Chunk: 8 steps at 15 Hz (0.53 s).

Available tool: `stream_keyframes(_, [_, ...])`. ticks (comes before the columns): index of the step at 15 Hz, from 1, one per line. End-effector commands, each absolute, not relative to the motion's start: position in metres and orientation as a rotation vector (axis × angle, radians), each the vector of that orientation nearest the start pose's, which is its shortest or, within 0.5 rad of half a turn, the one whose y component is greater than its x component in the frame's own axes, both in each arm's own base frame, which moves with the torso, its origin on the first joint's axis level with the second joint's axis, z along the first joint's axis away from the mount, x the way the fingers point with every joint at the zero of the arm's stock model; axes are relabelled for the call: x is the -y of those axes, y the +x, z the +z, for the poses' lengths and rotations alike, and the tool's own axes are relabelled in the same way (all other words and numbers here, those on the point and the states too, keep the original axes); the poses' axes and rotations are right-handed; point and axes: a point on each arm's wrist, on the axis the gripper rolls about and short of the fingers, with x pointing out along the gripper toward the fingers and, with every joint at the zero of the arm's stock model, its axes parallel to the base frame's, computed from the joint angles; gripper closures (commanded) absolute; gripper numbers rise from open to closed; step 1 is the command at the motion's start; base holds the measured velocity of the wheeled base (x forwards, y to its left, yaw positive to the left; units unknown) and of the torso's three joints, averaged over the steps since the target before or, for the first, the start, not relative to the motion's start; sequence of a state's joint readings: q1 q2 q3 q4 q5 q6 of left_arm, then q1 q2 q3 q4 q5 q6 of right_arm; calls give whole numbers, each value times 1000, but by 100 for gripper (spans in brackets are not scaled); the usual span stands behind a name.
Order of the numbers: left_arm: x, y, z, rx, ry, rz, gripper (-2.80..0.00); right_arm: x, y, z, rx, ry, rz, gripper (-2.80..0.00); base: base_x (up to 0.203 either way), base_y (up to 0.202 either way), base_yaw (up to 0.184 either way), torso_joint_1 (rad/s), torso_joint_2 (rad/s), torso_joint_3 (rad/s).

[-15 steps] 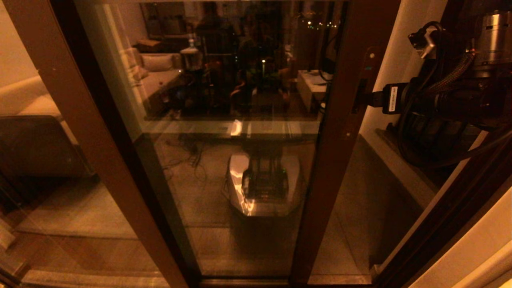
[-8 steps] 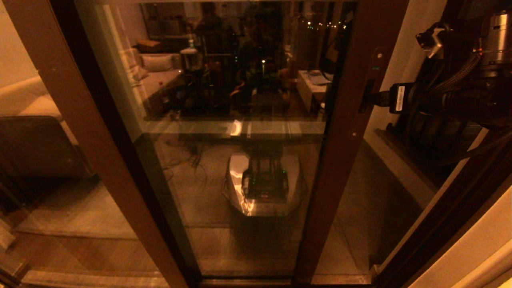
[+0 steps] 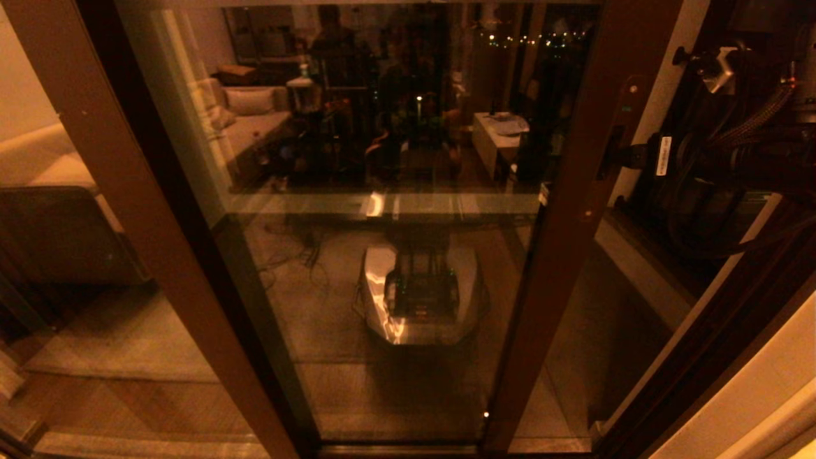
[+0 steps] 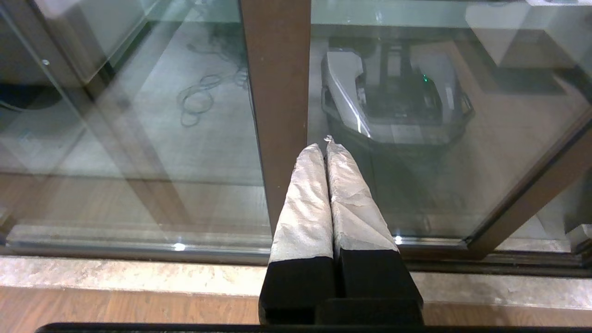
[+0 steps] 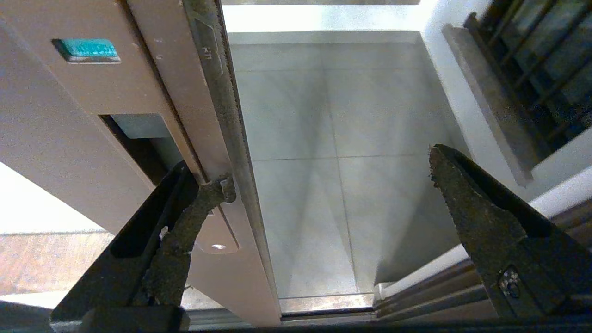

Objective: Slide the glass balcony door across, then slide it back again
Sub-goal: Close the slid door

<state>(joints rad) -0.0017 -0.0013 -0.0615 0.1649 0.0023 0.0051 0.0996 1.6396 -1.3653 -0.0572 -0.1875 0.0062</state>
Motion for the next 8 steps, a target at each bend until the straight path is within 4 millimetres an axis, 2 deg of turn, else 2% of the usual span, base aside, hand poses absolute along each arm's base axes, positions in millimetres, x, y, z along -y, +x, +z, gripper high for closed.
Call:
stream_keyframes(1, [0, -28, 75, -103, 5, 1, 0, -21, 308, 302, -214, -22, -99, -280, 0, 0, 0, 0, 0, 0])
stream_keyframes(8, [0, -28, 75, -103, 5, 1, 0, -7, 297, 298, -221, -24, -109, -280, 0, 0, 0, 0, 0, 0])
